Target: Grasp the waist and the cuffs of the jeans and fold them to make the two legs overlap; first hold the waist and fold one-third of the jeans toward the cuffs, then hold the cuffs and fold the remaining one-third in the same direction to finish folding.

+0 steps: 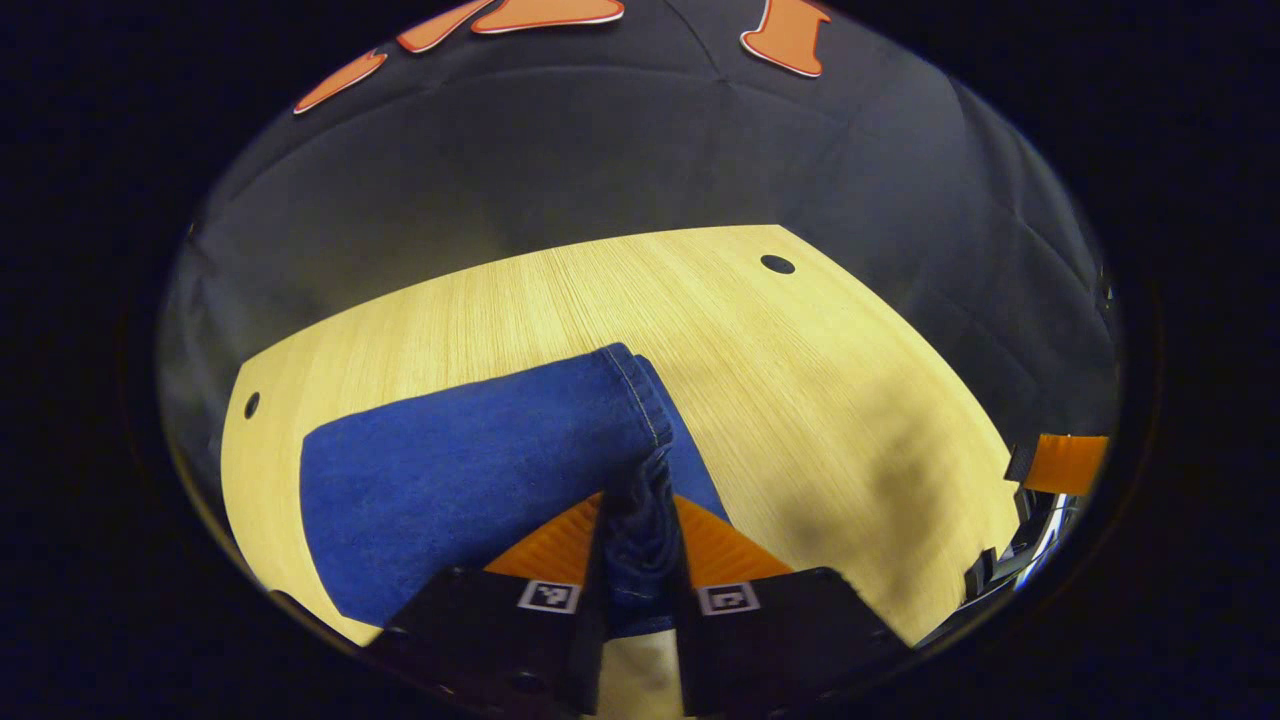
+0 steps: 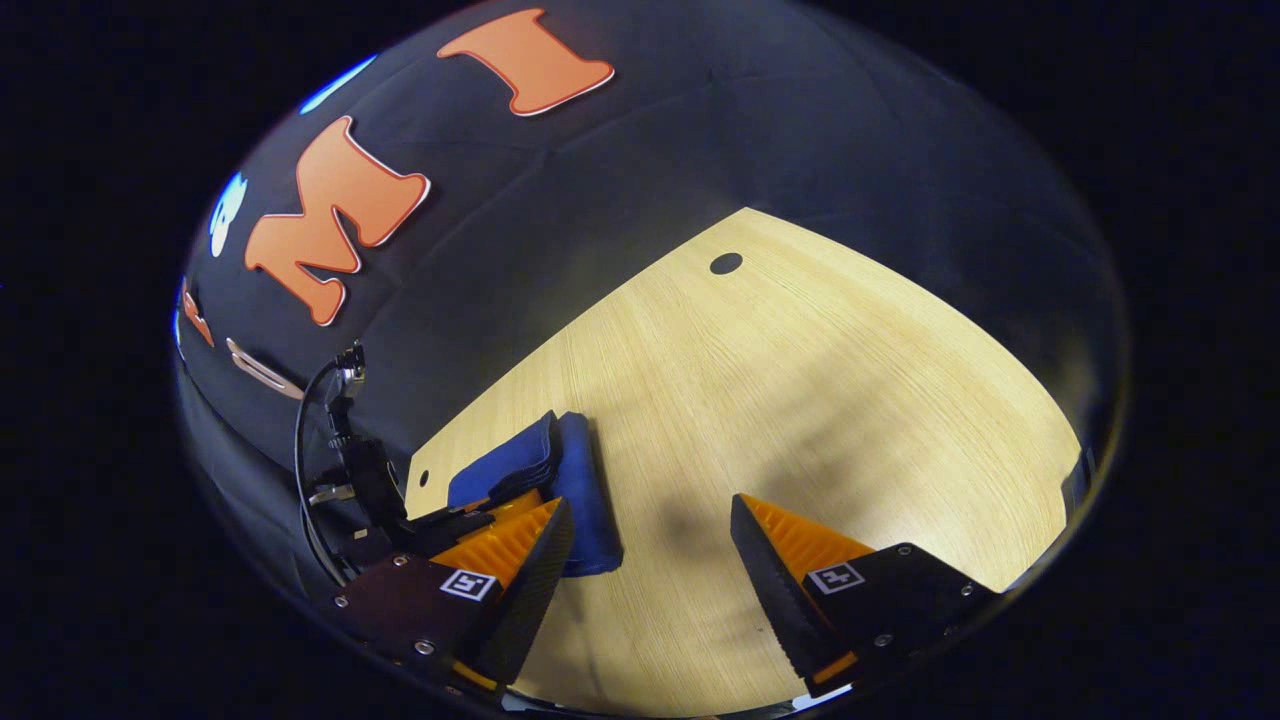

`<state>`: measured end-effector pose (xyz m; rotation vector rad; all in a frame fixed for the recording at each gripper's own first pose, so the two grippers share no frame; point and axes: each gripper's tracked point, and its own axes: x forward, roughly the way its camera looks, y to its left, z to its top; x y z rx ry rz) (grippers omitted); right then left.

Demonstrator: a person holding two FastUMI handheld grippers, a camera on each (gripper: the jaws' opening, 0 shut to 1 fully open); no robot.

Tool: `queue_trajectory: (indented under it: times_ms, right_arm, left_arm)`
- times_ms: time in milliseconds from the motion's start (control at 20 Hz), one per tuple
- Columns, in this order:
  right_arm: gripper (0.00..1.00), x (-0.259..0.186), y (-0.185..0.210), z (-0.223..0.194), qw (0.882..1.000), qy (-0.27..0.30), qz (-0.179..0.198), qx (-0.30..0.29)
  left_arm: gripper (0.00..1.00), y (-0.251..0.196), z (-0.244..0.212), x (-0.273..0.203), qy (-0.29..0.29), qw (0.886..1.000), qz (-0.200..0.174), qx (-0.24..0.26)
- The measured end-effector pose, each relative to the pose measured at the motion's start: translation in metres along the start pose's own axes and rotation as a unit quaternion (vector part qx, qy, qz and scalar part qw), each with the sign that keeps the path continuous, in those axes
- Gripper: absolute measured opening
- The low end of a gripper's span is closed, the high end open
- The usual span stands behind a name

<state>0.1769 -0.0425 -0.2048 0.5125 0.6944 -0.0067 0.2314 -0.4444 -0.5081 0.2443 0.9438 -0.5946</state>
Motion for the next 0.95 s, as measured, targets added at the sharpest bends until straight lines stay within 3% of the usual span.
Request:
queue_trajectory:
  times_ms: [50, 200, 450, 600, 750, 900, 950]
  right_arm:
    - [0.97, 0.001, 0.002, 0.0, 1.0, 0.001, 0.001, -0.001]
    - [0.97, 0.003, 0.011, 0.002, 1.0, 0.002, 0.005, -0.008]
    - [0.97, 0.007, 0.028, 0.004, 1.0, 0.004, 0.015, -0.02]
    - [0.97, 0.006, 0.047, 0.016, 0.998, -0.011, 0.021, -0.05]
    - [0.97, -0.003, 0.074, 0.038, 0.992, -0.051, 0.021, -0.109]
    - [0.98, -0.022, 0.111, 0.067, 0.979, -0.114, 0.03, -0.166]
    - [0.89, -0.029, 0.127, 0.076, 0.973, -0.136, 0.039, -0.183]
  left_arm:
    - [0.37, 0.0, -0.003, -0.001, 0.002, 1.0, 0.0, -0.006]
    - [0.99, 0.005, -0.006, -0.005, -0.006, 1.0, 0.001, -0.022]
    - [0.99, 0.024, 0.007, -0.041, -0.041, 0.998, 0.012, -0.036]
    - [0.99, 0.048, 0.036, -0.088, -0.105, 0.993, 0.02, -0.052]
    - [0.99, 0.079, 0.072, -0.149, -0.18, 0.981, 0.048, -0.061]
    - [0.99, 0.109, 0.098, -0.221, -0.259, 0.96, 0.079, -0.068]
    - [0.98, 0.116, 0.099, -0.246, -0.281, 0.953, 0.089, -0.07]
